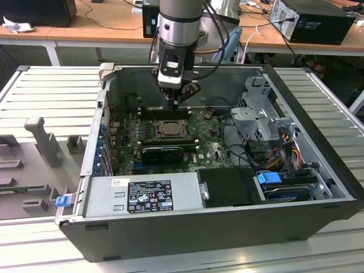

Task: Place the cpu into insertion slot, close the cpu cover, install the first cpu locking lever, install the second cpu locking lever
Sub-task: 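Install the first cpu locking lever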

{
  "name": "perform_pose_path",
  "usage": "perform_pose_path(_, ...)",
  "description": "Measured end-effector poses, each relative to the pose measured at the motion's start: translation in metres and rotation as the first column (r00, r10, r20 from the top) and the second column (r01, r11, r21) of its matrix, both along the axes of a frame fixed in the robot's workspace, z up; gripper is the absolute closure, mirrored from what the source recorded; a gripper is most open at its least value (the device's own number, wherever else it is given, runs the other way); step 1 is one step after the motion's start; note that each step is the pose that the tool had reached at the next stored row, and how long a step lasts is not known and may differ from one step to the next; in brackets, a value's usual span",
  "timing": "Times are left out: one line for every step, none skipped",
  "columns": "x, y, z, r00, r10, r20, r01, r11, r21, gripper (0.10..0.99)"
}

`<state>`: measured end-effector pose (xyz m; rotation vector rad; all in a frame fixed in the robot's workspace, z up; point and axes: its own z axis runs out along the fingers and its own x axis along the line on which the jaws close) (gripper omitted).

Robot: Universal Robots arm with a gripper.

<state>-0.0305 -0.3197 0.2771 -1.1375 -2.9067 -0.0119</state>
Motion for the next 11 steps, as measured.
perform_pose_path(0.0000, 0.0000, 0.0000, 0.9999, 0.013, -0.0001, -0.013, 0.9999, 0.000, 0.980)
perform_pose_path(0.0000, 0.0000, 0.0000, 0.9998, 0.020, 0.0000, -0.020, 0.9998, 0.000, 0.980)
perform_pose_path(0.0000, 0.0000, 0.0000, 0.9995, 0.030, -0.0001, -0.030, 0.9995, 0.000, 0.980)
perform_pose_path(0.0000, 0.0000, 0.0000, 0.9990, 0.044, 0.0000, -0.044, 0.9990, 0.000, 0.980)
perform_pose_path(0.0000, 0.0000, 0.0000, 0.9986, 0.053, 0.0000, -0.053, 0.9986, 0.000, 0.980)
perform_pose_path(0.0000, 0.0000, 0.0000, 0.9977, 0.068, 0.0000, -0.068, 0.9977, 0.000, 0.980)
perform_pose_path(0.0000, 0.0000, 0.0000, 0.9966, 0.083, 0.0000, -0.083, 0.9966, 0.000, 0.980)
perform_pose_path(0.0000, 0.0000, 0.0000, 0.9959, 0.090, 0.0000, -0.090, 0.9959, 0.000, 0.980)
perform_pose_path(0.0000, 0.0000, 0.0000, 0.9949, 0.101, 0.0000, -0.101, 0.9949, 0.000, 0.980)
perform_pose_path(0.0000, 0.0000, 0.0000, 0.9919, 0.127, 0.0000, -0.127, 0.9919, 0.000, 0.980)
perform_pose_path(0.0000, 0.0000, 0.0000, 0.9895, 0.145, 0.0000, -0.145, 0.9895, 0.000, 0.980)
